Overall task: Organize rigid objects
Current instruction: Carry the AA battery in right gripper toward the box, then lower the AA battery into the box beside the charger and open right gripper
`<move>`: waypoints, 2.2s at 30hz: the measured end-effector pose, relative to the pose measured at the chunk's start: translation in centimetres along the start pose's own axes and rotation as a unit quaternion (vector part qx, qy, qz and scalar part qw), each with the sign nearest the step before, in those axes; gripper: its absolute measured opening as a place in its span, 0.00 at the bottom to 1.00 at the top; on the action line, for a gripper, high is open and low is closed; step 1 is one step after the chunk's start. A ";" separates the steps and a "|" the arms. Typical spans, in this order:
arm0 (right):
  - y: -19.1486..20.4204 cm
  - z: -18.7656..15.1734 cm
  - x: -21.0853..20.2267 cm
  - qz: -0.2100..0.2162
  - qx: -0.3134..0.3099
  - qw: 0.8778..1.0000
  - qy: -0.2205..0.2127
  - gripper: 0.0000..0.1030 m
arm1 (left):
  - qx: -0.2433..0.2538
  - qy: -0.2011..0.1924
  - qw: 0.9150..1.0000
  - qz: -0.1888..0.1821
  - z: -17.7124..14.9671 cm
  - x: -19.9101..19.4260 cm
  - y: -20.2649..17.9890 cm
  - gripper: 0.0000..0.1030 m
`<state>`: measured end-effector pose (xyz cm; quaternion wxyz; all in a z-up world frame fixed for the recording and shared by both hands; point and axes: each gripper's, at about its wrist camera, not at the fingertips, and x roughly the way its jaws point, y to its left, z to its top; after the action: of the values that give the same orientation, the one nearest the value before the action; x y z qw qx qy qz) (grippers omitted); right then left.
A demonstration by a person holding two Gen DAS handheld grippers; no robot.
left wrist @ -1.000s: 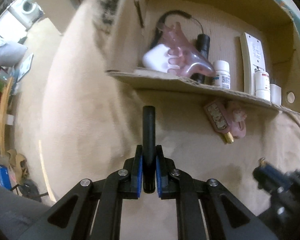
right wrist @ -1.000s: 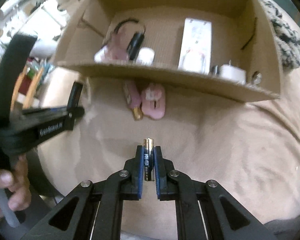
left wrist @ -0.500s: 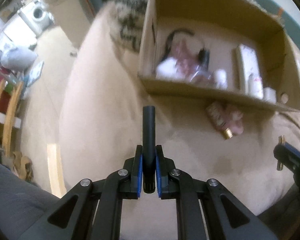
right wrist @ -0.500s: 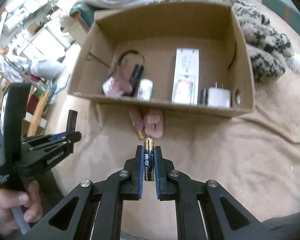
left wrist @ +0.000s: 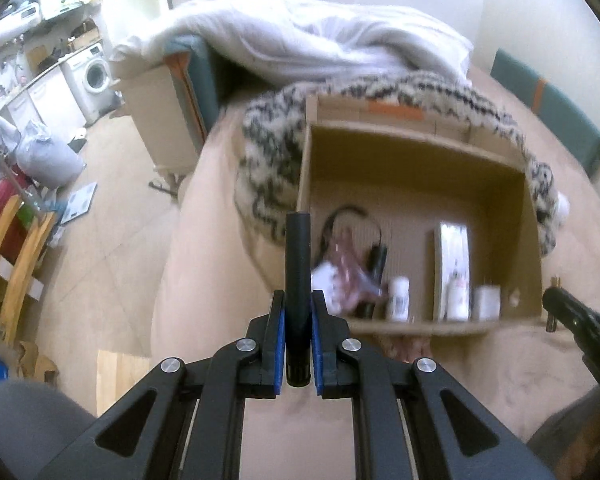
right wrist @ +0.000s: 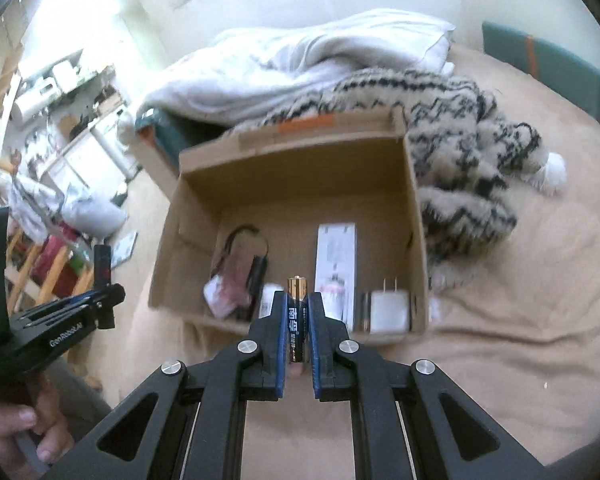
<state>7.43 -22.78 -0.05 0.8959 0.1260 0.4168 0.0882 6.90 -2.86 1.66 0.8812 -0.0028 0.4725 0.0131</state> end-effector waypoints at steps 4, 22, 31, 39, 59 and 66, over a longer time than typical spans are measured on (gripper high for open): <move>-0.6 1.8 0.5 0.001 0.004 1.000 -0.008 0.10 | 0.002 -0.007 1.000 -0.005 2.4 0.7 0.0 0.10; -1.8 3.3 7.3 0.007 0.024 0.998 0.058 0.11 | 0.066 0.004 0.997 -0.050 3.7 8.4 -4.2 0.10; -1.9 2.0 10.1 -0.009 0.027 0.994 0.106 0.11 | 0.042 0.022 0.998 -0.046 3.0 10.8 -3.5 0.10; -2.5 1.9 11.2 -0.019 0.035 0.991 0.125 0.11 | 0.048 0.041 0.997 -0.038 2.8 12.1 -4.2 0.10; -2.7 2.5 10.2 -0.010 0.042 0.994 0.098 0.13 | 0.067 0.026 0.997 -0.022 2.6 11.6 -4.8 0.30; -3.0 2.9 9.1 0.006 0.065 0.995 0.071 0.73 | 0.066 -0.001 0.998 -0.023 2.6 10.4 -4.7 0.55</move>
<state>15.64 -23.72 -5.71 0.8537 0.1796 0.4830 0.0752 14.96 -7.31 -5.55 0.8800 0.0442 0.4713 -0.0387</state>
